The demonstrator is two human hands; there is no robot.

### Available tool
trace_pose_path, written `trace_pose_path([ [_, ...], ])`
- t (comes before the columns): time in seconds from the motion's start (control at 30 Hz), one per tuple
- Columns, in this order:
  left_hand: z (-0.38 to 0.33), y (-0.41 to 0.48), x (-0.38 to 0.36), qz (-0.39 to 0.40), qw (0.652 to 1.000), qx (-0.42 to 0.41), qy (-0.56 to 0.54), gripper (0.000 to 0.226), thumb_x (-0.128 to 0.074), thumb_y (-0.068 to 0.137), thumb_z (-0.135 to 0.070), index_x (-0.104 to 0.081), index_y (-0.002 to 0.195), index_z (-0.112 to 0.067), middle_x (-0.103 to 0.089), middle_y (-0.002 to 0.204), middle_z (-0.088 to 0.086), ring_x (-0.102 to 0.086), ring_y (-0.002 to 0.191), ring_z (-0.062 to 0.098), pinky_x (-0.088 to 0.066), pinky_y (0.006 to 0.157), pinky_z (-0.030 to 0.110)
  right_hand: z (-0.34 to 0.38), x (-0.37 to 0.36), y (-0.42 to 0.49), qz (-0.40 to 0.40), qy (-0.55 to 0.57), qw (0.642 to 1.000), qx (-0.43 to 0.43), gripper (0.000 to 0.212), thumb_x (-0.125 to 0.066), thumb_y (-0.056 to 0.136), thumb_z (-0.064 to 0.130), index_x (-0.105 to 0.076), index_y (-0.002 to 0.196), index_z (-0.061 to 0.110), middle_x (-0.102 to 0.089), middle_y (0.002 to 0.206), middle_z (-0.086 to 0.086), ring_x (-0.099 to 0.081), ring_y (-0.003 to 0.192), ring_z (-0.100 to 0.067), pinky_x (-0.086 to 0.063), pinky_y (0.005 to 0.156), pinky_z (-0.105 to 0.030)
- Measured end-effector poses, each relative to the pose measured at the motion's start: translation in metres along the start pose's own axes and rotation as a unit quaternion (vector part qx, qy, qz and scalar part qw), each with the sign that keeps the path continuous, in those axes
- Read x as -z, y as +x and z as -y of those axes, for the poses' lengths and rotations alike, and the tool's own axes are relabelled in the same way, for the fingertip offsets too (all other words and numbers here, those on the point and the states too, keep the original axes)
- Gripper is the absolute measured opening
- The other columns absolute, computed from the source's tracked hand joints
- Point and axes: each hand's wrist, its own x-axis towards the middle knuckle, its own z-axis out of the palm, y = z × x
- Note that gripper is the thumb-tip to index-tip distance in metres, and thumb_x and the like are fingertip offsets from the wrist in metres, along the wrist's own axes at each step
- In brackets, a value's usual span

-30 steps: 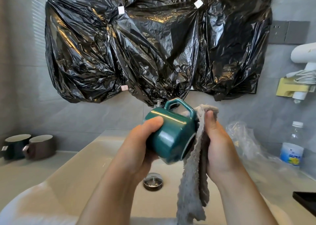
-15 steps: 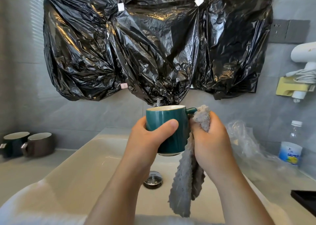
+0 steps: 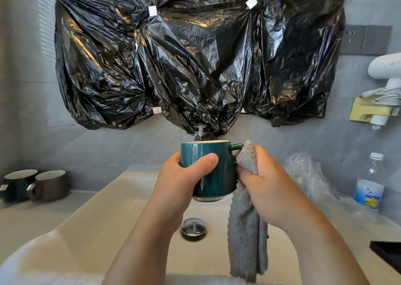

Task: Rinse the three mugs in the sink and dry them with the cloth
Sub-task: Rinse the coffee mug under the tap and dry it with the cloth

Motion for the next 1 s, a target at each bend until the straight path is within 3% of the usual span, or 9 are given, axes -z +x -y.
trace_pose_path([
  [0.1,-0.001,0.002,0.008,0.018,1.000,-0.008,-0.002,0.069,-0.077,0.052,-0.048,-0.070,0.111,-0.012,-0.076,0.103,0.016,-0.072,0.100,0.037,-0.060,0.088,0.055,0.000,0.002,-0.002,0.009,0.072,0.997,0.031,0.011,-0.054,0.098,0.045,-0.060,0.107,0.045,-0.071,0.102,0.017,-0.063,0.099,0.000,-0.050,0.087,-0.031],
  [0.23,-0.001,0.002,0.013,0.087,0.995,-0.053,0.019,0.068,-0.082,0.050,-0.039,-0.070,0.114,-0.018,-0.077,0.105,0.013,-0.073,0.098,0.030,-0.060,0.083,0.041,0.008,-0.005,-0.004,-0.082,0.149,0.984,0.061,0.025,-0.044,0.083,0.065,-0.062,0.092,0.049,-0.067,0.084,0.028,-0.060,0.079,0.013,-0.043,0.066,-0.004],
  [0.33,0.002,0.000,0.007,0.123,0.988,-0.079,0.043,0.064,-0.085,0.049,-0.036,-0.071,0.111,-0.025,-0.077,0.103,0.008,-0.073,0.096,0.024,-0.059,0.079,0.032,0.011,-0.009,-0.002,-0.176,0.100,0.979,0.033,0.035,-0.041,0.089,0.073,-0.061,0.072,0.051,-0.061,0.064,0.030,-0.056,0.063,0.013,-0.043,0.052,-0.010],
  [0.43,0.003,-0.001,0.002,0.135,0.986,-0.078,0.053,0.060,-0.087,0.051,-0.038,-0.073,0.109,-0.027,-0.078,0.103,0.007,-0.074,0.096,0.023,-0.059,0.080,0.032,0.006,-0.007,0.002,-0.205,0.082,0.975,-0.006,0.043,-0.045,0.095,0.062,-0.058,0.060,0.041,-0.055,0.050,0.022,-0.051,0.052,0.004,-0.038,0.045,-0.018],
  [0.53,0.002,-0.001,-0.001,0.072,0.995,-0.066,0.032,0.060,-0.084,0.051,-0.043,-0.073,0.107,-0.027,-0.077,0.104,0.007,-0.074,0.094,0.022,-0.060,0.079,0.035,0.003,-0.013,0.003,-0.217,0.114,0.970,0.001,0.049,-0.048,0.099,0.049,-0.053,0.059,0.023,-0.055,0.050,0.022,-0.051,0.050,0.005,-0.038,0.046,-0.010],
  [0.67,0.004,-0.004,-0.015,-0.002,1.000,0.016,0.014,0.070,-0.070,0.056,-0.069,-0.066,0.115,-0.032,-0.076,0.110,-0.001,-0.075,0.094,0.016,-0.063,0.072,0.040,0.005,-0.031,0.001,-0.310,0.074,0.946,0.057,0.032,-0.046,0.096,0.048,-0.050,0.071,0.029,-0.062,0.067,0.010,-0.056,0.073,0.010,-0.037,0.059,-0.002],
  [0.77,0.000,-0.007,-0.021,-0.008,0.995,0.055,-0.077,0.077,-0.068,0.060,-0.072,-0.064,0.123,-0.029,-0.076,0.112,0.002,-0.075,0.099,0.022,-0.062,0.069,0.041,0.006,-0.037,-0.001,-0.256,0.079,0.956,0.116,0.023,-0.048,0.091,0.052,-0.053,0.081,0.032,-0.061,0.081,0.004,-0.058,0.079,-0.005,-0.040,0.065,-0.008],
  [0.87,-0.003,-0.003,-0.013,-0.023,0.983,0.084,-0.162,0.056,-0.069,0.066,-0.052,-0.071,0.114,-0.023,-0.079,0.100,0.006,-0.077,0.084,0.020,-0.059,0.056,0.035,0.011,-0.038,-0.002,-0.183,0.200,0.955,0.122,0.022,-0.051,0.086,0.056,-0.062,0.098,0.040,-0.068,0.095,0.007,-0.063,0.092,-0.002,-0.045,0.080,-0.010],
  [1.0,-0.002,-0.003,-0.009,0.043,0.984,0.108,-0.131,0.050,-0.057,0.065,-0.051,-0.080,0.097,-0.020,-0.079,0.093,0.010,-0.074,0.077,0.024,-0.056,0.054,0.033,0.012,-0.034,0.000,-0.009,0.396,0.917,0.048,0.035,-0.060,0.079,0.060,-0.073,0.102,0.037,-0.076,0.107,-0.004,-0.071,0.106,-0.021,-0.055,0.095,-0.045],
])
